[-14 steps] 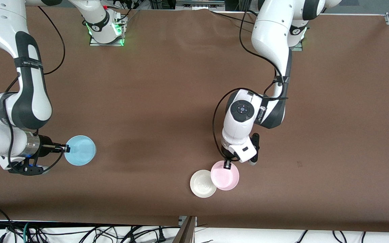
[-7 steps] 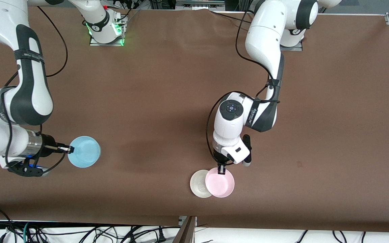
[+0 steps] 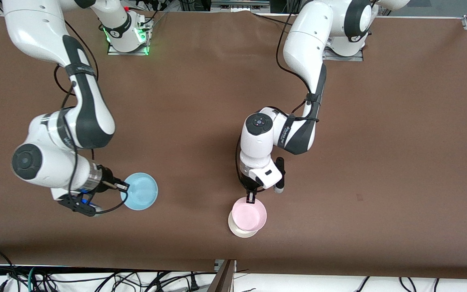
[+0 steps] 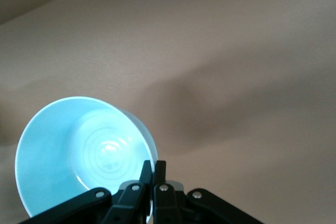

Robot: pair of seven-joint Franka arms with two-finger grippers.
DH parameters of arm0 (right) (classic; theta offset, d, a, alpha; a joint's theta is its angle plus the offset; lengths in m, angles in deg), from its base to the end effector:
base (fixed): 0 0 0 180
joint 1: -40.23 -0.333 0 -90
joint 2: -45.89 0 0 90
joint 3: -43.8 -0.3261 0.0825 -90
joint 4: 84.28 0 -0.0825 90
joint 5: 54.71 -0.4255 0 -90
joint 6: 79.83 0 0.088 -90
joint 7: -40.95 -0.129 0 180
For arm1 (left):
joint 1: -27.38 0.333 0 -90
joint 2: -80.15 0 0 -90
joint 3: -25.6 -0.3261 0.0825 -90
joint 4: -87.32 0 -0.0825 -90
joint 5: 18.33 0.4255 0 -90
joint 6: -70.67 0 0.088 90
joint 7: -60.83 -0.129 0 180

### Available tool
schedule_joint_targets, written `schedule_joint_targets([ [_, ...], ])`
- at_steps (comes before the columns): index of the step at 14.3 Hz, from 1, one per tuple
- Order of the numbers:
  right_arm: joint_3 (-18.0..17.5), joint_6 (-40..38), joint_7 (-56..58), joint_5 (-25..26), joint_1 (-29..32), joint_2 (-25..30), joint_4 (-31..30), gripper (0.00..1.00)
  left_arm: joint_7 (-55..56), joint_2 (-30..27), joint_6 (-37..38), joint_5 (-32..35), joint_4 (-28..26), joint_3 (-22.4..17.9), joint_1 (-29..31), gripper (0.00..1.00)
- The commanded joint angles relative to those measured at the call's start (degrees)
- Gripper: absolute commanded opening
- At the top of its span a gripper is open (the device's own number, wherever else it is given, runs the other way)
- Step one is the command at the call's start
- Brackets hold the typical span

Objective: Stack pink and blue bowls on white bowl
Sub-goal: 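Lower the pink bowl into the white bowl and open the left gripper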

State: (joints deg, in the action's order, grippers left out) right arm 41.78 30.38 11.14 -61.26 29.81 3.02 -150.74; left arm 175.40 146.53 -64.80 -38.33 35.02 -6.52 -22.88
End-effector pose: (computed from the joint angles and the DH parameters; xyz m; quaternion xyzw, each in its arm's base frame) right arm 0.7819 0.1755 0.3263 -0.9824 0.1745 0.0163 0.0641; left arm 0.7365 -0.4775 0.2260 0.7209 0.6565 0.1524 0.1614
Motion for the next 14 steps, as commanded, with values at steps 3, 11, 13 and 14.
schedule_joint_targets([
  [3, -0.1, -0.1, -1.1, -0.5, 0.3, -0.7, 1.6, 0.00, 2.6, 2.9, -0.7, 1.6, 1.9, -2.2, -1.0, 0.00],
  [11, 0.0, -0.1, -0.9, -0.4, 0.4, -0.7, 1.6, 0.00, 2.9, 3.8, -1.9, 1.6, 1.9, -2.2, -1.4, 0.00],
  [13, 0.0, -0.1, -0.9, -0.4, 0.4, -0.7, 1.6, 0.00, 3.0, 4.2, -2.2, 1.6, 1.9, -2.2, -1.4, 0.00],
  [14, 0.0, -0.1, -0.9, -0.4, 0.4, -0.7, 1.6, 0.00, 3.2, 4.4, -2.3, 1.6, 1.9, -2.2, -1.4, 0.00],
])
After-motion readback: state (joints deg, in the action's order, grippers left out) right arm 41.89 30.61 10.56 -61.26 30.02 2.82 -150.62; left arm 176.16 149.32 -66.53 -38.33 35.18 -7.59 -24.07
